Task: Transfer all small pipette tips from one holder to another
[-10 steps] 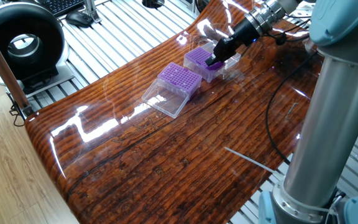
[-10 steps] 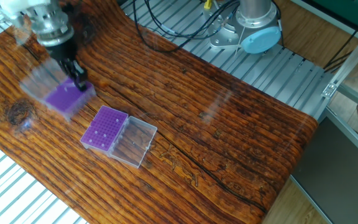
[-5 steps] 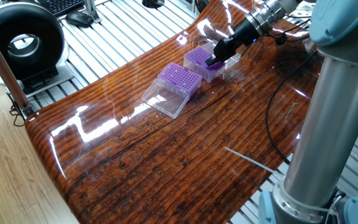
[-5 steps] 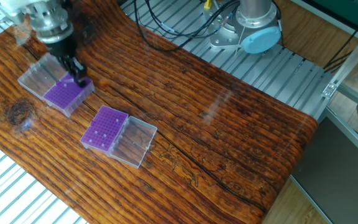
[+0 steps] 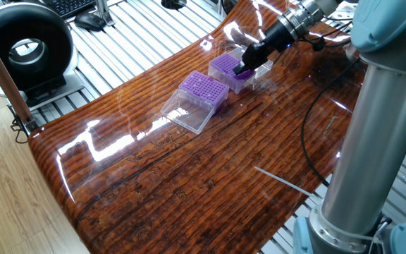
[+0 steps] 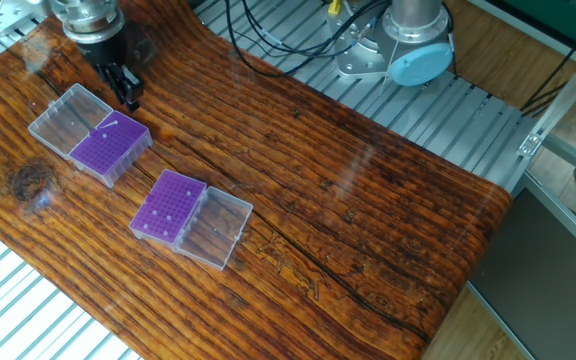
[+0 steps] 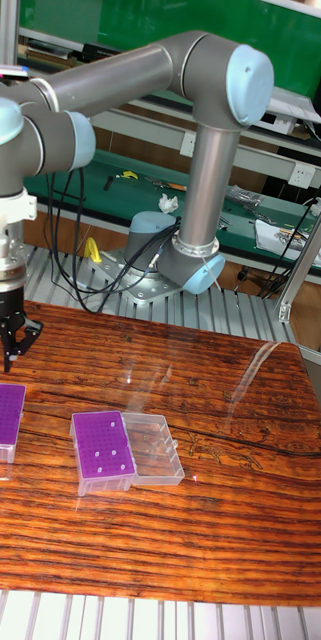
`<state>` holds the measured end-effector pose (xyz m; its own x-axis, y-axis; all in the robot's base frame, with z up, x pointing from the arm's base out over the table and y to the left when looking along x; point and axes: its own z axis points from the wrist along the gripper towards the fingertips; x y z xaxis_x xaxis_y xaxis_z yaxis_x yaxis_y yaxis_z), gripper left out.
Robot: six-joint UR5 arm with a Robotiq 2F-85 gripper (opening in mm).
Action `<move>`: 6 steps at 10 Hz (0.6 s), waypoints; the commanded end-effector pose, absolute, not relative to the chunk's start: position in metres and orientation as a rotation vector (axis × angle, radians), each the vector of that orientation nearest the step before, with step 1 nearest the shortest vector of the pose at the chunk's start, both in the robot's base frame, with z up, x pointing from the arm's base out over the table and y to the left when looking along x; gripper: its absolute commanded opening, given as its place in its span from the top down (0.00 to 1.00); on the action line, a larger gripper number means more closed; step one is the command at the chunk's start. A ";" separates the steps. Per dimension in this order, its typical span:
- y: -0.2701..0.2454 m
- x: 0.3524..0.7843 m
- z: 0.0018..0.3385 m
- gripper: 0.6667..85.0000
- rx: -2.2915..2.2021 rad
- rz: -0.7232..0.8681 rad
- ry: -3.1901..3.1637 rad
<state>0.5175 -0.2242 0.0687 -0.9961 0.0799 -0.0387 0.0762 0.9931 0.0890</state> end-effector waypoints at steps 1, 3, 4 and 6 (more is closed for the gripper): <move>-0.210 0.521 0.070 0.64 0.157 0.181 3.070; -0.197 0.524 0.066 0.64 0.193 0.185 3.055; -0.193 0.526 0.065 0.64 0.200 0.193 3.052; -0.183 0.526 0.061 0.63 0.219 0.187 3.044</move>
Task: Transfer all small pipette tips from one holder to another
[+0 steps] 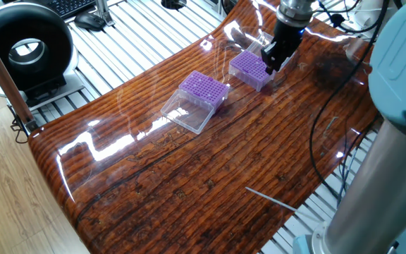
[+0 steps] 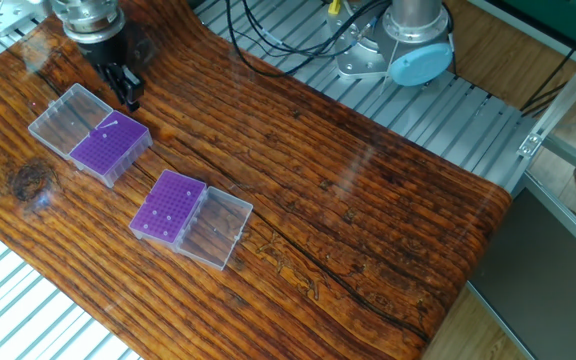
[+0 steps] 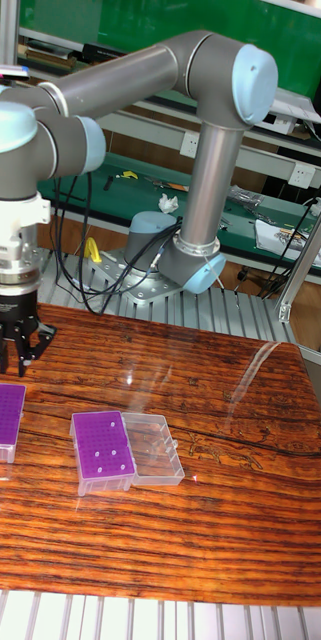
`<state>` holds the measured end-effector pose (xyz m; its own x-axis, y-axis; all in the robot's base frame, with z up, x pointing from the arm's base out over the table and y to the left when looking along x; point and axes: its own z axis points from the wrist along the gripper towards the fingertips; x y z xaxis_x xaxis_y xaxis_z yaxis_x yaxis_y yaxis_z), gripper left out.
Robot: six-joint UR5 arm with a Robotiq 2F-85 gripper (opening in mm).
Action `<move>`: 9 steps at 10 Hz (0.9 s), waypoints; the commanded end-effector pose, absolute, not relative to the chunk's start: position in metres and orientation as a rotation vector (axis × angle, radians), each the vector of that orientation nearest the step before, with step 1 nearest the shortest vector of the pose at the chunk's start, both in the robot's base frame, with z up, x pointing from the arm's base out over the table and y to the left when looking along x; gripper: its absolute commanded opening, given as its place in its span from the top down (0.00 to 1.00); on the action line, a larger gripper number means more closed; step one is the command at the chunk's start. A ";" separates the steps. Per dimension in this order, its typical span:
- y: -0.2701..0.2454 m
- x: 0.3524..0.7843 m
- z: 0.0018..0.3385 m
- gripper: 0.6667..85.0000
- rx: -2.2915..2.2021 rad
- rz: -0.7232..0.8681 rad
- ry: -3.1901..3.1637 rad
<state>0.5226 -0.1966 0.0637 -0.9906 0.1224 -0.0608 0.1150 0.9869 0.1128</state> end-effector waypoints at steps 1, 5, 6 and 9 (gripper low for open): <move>-0.179 0.527 0.060 0.63 0.226 0.187 3.040; -0.169 0.523 0.058 0.61 0.240 0.193 3.035; -0.172 0.519 0.061 0.60 0.237 0.176 3.031; -0.185 0.508 0.068 0.60 0.237 0.130 3.029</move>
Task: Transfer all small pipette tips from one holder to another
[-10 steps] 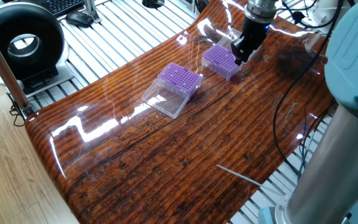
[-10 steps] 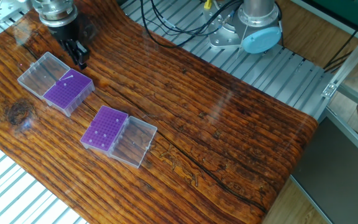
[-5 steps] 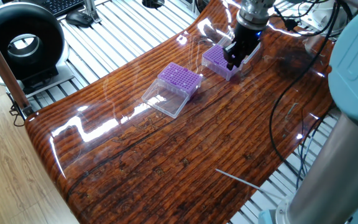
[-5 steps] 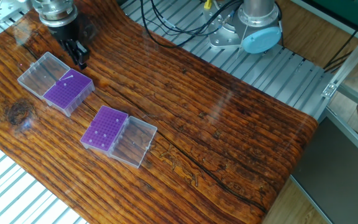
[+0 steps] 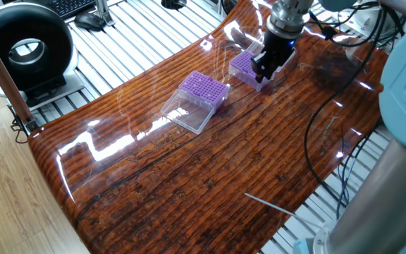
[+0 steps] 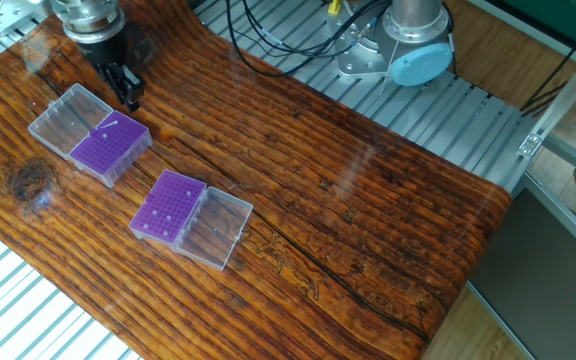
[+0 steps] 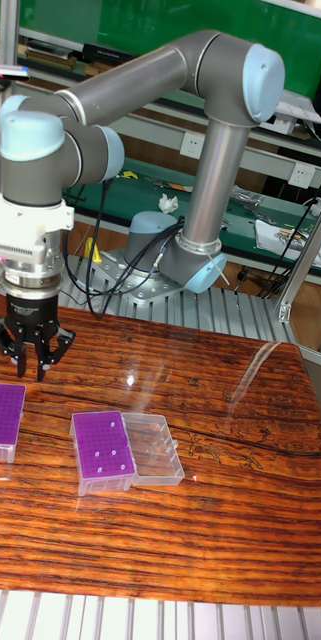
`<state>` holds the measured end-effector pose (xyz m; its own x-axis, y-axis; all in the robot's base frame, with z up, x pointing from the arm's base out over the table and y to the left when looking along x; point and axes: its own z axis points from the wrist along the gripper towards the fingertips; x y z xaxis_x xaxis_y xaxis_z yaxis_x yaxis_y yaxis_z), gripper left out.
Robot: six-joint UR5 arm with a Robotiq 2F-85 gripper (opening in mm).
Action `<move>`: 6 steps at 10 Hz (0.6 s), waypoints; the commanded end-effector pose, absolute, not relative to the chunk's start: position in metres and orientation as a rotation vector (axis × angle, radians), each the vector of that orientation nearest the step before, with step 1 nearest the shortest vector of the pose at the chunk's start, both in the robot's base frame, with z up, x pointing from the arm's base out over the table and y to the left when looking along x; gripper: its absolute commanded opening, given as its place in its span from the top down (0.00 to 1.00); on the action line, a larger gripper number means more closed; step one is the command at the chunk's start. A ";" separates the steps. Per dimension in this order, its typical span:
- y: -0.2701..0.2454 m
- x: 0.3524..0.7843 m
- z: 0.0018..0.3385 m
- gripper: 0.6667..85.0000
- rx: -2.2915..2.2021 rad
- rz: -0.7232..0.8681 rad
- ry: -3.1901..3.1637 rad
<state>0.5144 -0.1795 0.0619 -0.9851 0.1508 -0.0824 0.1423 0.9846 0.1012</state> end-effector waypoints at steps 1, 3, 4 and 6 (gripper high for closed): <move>-0.191 0.503 0.070 0.60 0.236 0.109 3.035; -0.195 0.500 0.073 0.61 0.226 0.108 3.034; -0.194 0.500 0.073 0.62 0.229 0.108 3.034; -0.202 0.500 0.073 0.92 0.275 0.064 3.029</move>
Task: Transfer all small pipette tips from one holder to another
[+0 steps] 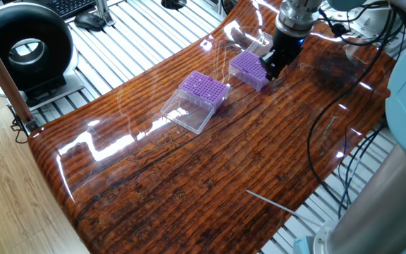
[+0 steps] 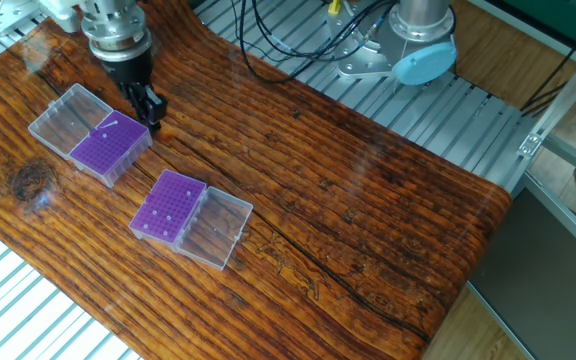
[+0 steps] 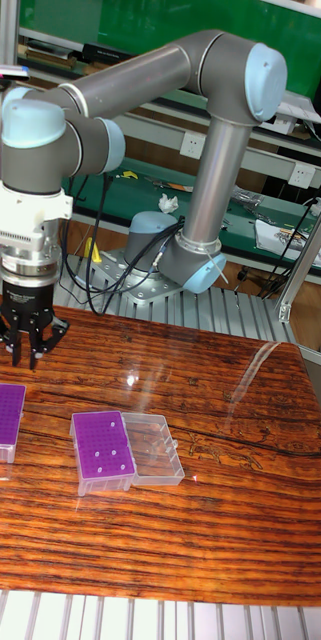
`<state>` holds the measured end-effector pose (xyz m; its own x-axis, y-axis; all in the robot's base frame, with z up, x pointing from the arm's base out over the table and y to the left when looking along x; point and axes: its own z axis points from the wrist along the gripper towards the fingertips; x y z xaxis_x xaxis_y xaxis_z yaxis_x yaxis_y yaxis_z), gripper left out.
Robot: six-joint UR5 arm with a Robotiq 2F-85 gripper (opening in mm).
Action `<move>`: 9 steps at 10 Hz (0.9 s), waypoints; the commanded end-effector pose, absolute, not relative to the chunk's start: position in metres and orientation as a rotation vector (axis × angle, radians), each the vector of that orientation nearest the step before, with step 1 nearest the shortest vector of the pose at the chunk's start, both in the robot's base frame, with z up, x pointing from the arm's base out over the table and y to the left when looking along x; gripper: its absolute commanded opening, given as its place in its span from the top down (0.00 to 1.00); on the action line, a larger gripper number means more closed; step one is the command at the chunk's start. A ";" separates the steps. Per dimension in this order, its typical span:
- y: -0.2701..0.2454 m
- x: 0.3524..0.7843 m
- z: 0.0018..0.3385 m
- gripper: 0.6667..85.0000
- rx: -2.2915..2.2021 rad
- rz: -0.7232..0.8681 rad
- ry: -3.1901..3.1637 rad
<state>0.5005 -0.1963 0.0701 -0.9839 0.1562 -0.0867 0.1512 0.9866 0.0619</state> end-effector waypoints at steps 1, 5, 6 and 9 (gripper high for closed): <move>-0.209 0.502 0.073 1.00 0.286 0.029 3.021; -0.198 0.522 0.076 1.00 0.339 0.107 2.940; -0.191 0.529 0.078 1.00 0.345 0.149 2.911; -0.193 0.552 0.084 1.00 0.293 0.142 2.825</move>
